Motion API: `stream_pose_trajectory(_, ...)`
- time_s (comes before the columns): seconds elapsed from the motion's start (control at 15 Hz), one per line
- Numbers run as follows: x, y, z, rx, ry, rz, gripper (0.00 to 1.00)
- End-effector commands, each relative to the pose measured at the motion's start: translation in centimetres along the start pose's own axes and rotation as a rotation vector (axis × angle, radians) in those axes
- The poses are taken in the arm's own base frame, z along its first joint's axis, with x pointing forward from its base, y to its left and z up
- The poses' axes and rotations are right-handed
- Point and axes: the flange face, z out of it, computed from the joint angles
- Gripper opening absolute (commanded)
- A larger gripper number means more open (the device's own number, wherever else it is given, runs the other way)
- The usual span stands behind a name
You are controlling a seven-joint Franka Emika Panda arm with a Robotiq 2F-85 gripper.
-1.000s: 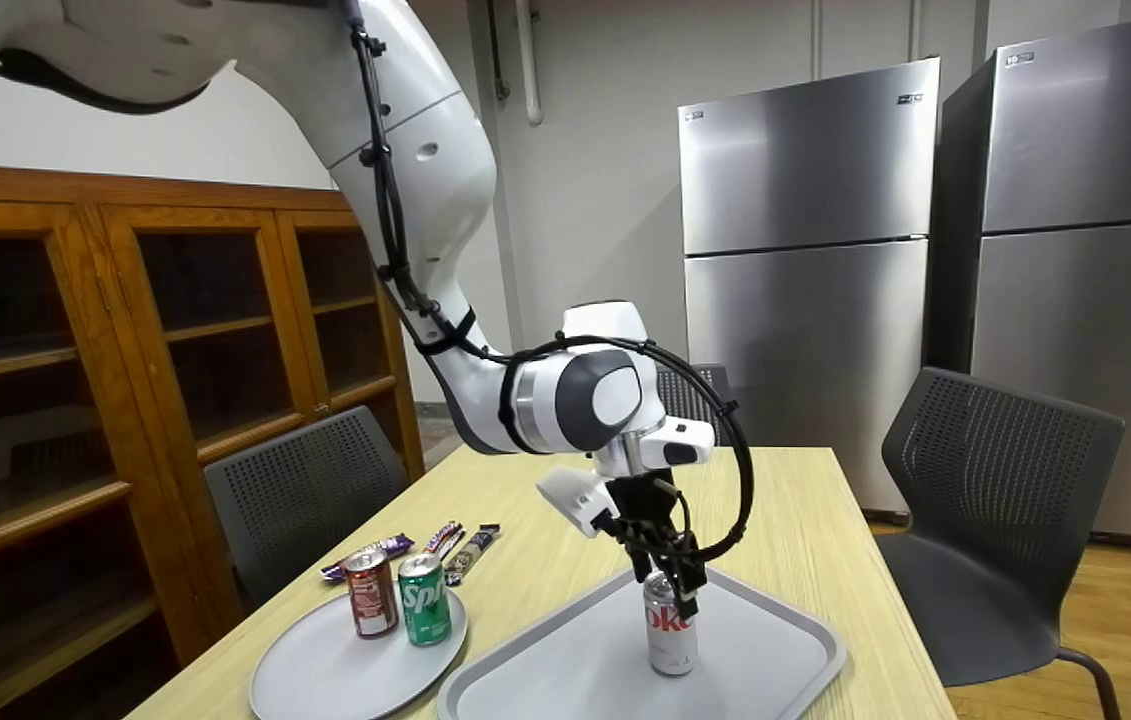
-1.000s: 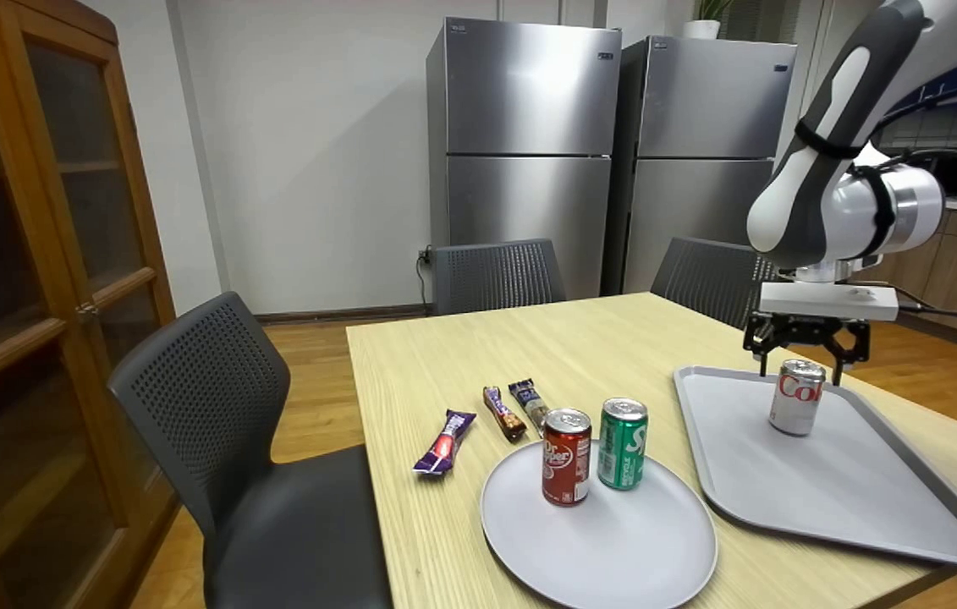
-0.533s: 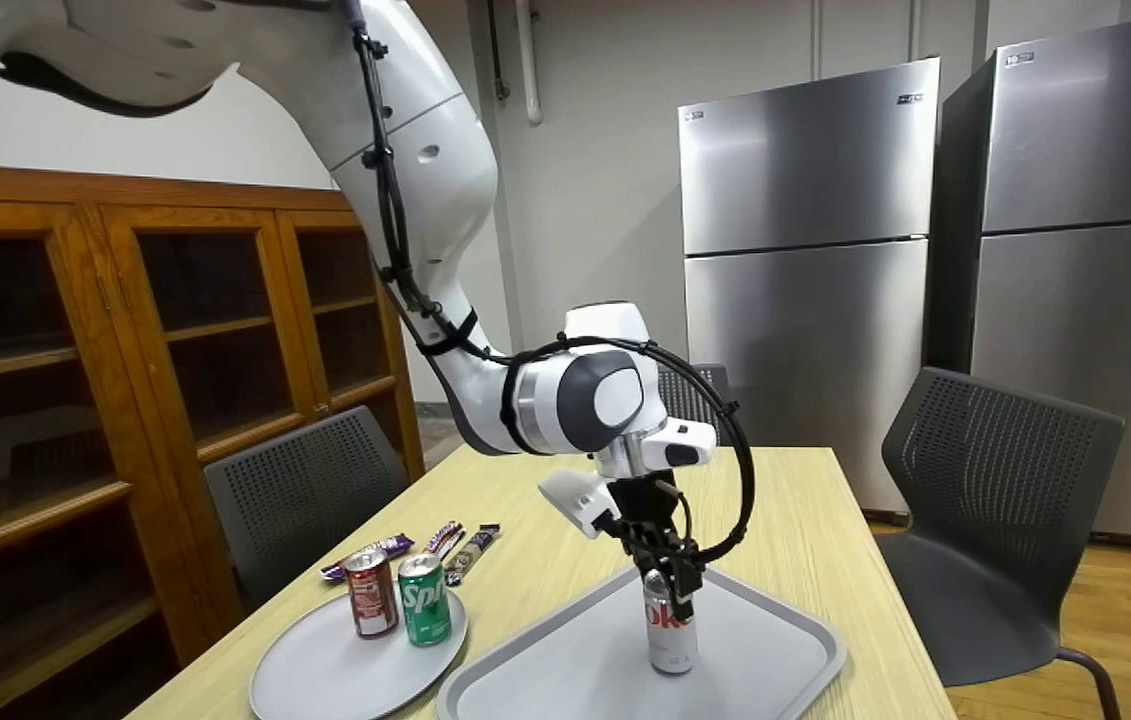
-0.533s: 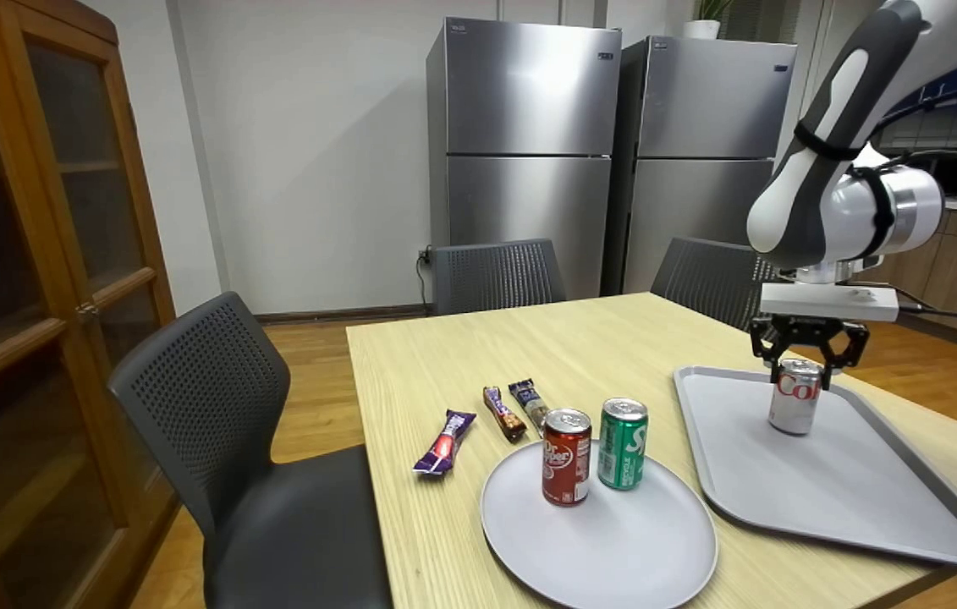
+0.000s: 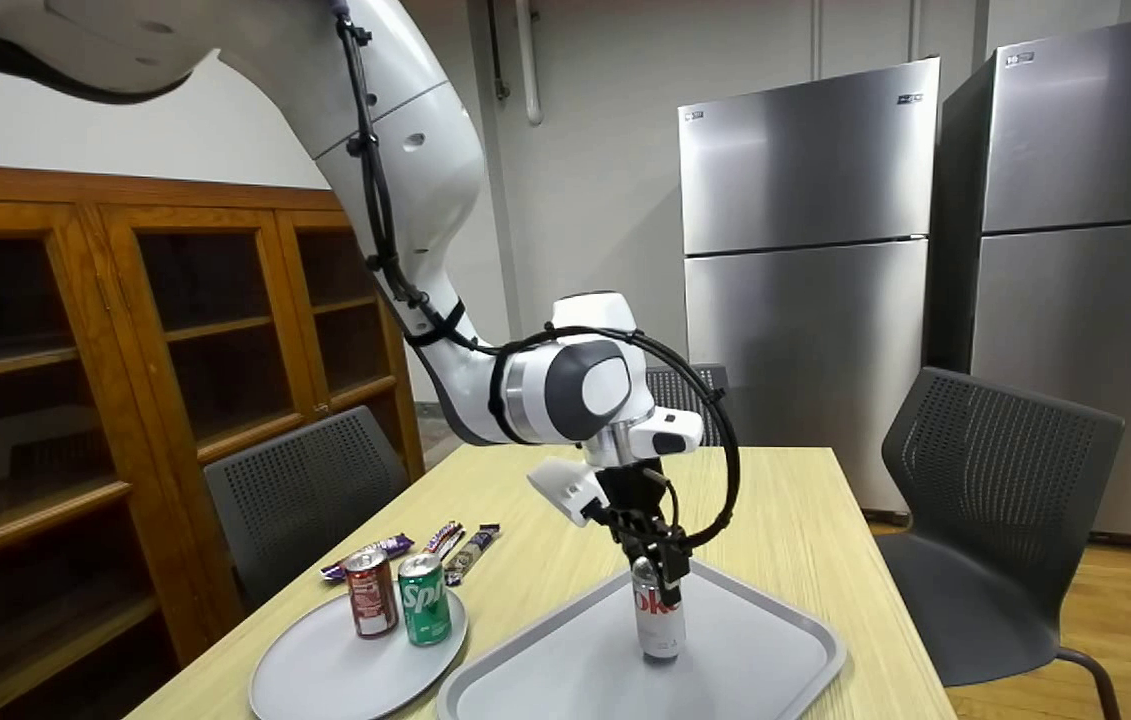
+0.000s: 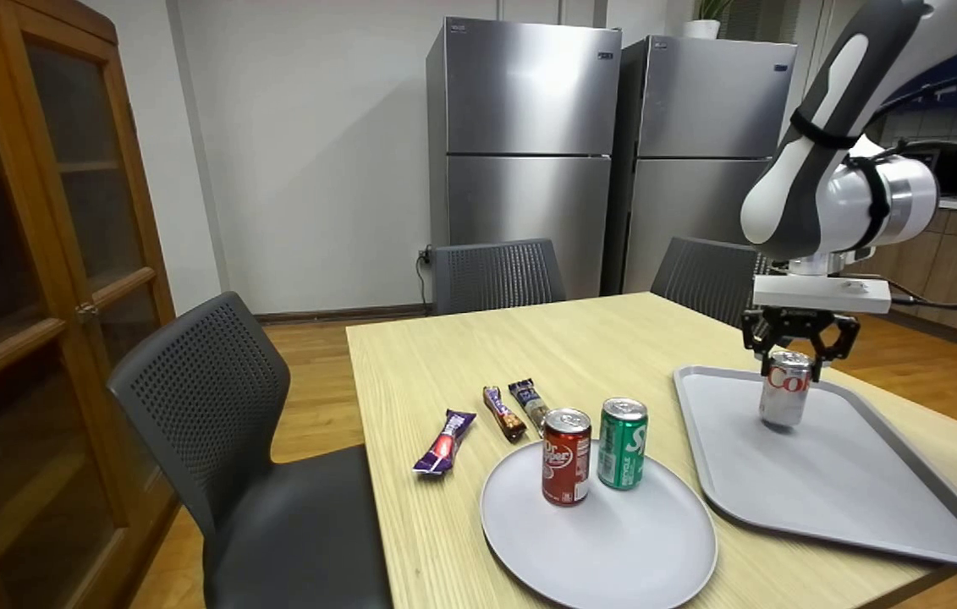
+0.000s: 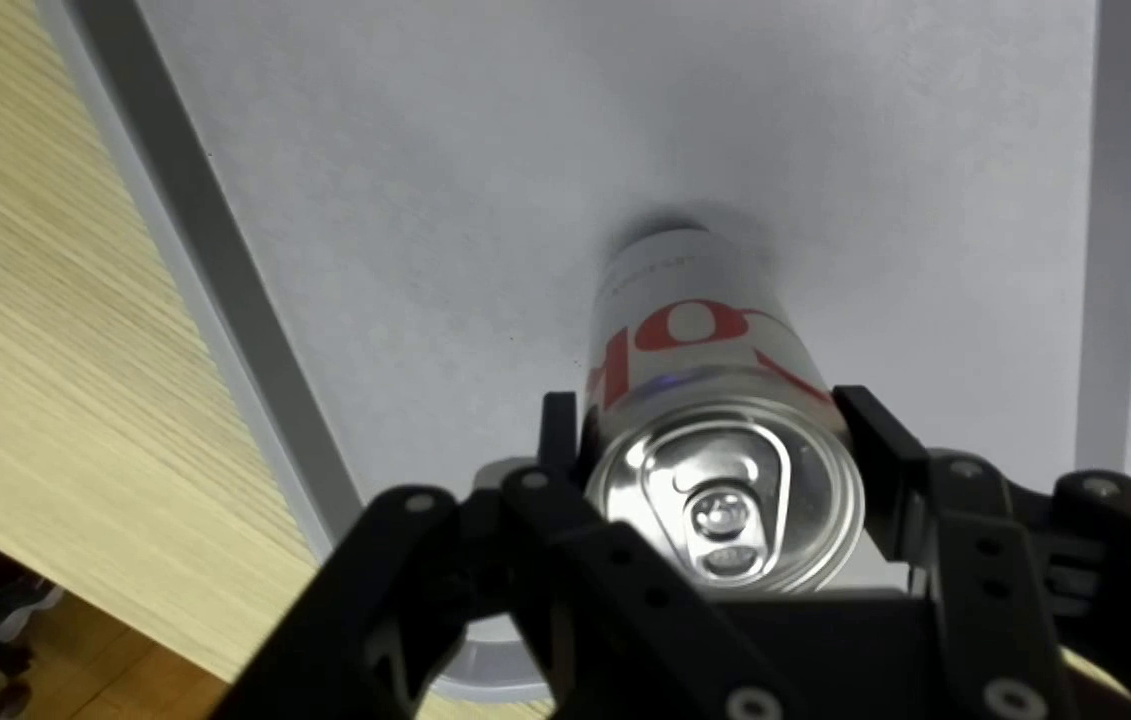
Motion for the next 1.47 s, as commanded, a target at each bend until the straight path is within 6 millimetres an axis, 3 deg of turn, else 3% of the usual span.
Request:
stream_pose_trajectory(0.0,-2.4,-0.6,-3.2,0.034,0.010,-0.030,0.39)
stream_pose_trajectory(0.53,-8.5,-2.3,-6.6,0.072,-0.003,-0.129,0.39)
stream_pose_trajectory(1.07,-14.3,-2.1,-8.2,0.080,-0.026,-0.247,0.39)
stream_pose_trajectory(1.4,-18.3,-3.5,-9.0,0.083,-0.040,-0.291,0.39)
